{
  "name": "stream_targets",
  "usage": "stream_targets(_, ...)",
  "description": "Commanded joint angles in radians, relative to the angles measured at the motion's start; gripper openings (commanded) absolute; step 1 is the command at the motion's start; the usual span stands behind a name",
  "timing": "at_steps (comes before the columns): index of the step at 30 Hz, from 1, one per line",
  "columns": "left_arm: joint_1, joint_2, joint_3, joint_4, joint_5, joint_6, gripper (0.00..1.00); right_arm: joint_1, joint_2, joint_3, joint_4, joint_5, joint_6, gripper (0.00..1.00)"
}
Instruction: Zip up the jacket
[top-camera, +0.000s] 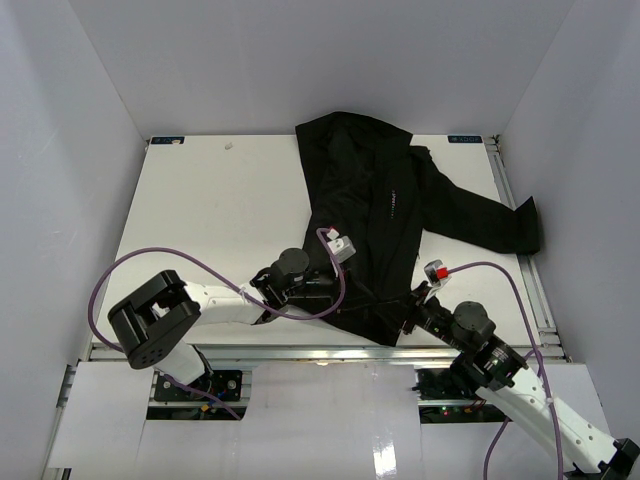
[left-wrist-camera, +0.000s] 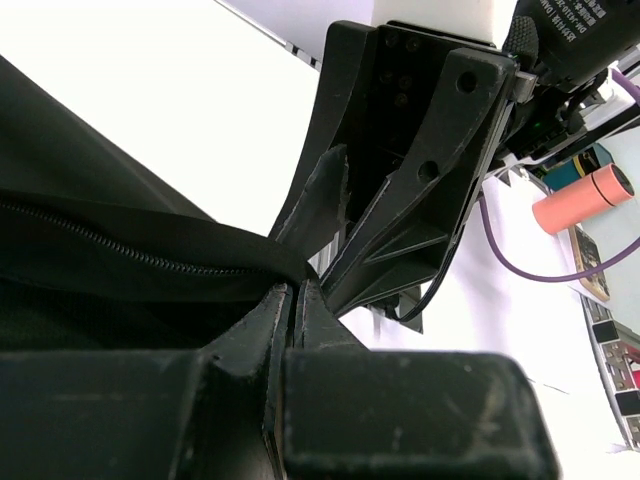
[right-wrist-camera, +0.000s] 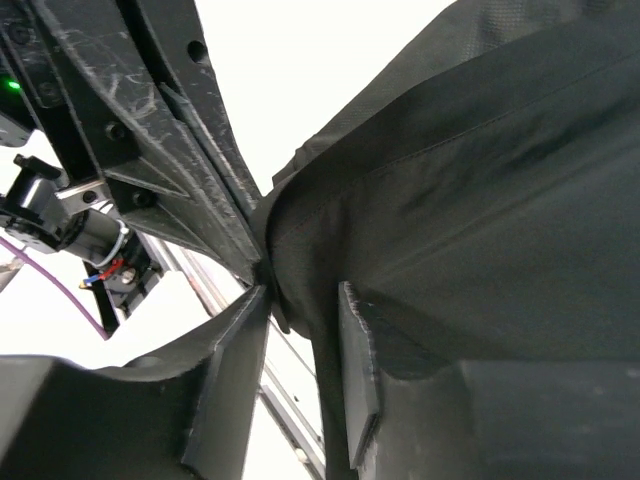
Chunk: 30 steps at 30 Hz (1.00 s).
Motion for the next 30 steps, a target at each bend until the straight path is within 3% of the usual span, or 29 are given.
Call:
stream_targets(1, -0.003, -0.045, -0.01, 0.074, 0.034, -0.017, 0.0, 0.001, 0.006, -0.002, 0.103, -0.075, -0.01, 0.38)
stream_targets(12, -0.003, -0.056, -0.026, 0.117, 0.052, -0.045, 0.0, 0.001, 0.042, -0.028, 0.178, -0.111, -0.015, 0.41)
stream_targets(21, -0.001, -0.056, -0.029, 0.105, 0.037, -0.032, 0.0, 0.001, 0.018, -0.029, 0.138, -0.07, -0.013, 0.09)
stream_targets(27, 0.01, -0.065, -0.02, 0.06, 0.008, -0.027, 0.05, 0.0, 0.03, -0.019, 0.151, -0.097, -0.024, 0.08)
stream_targets(30, 0.015, -0.066, -0.017, 0.045, 0.002, -0.028, 0.05, 0.002, 0.05, -0.016, 0.167, -0.118, -0.029, 0.17)
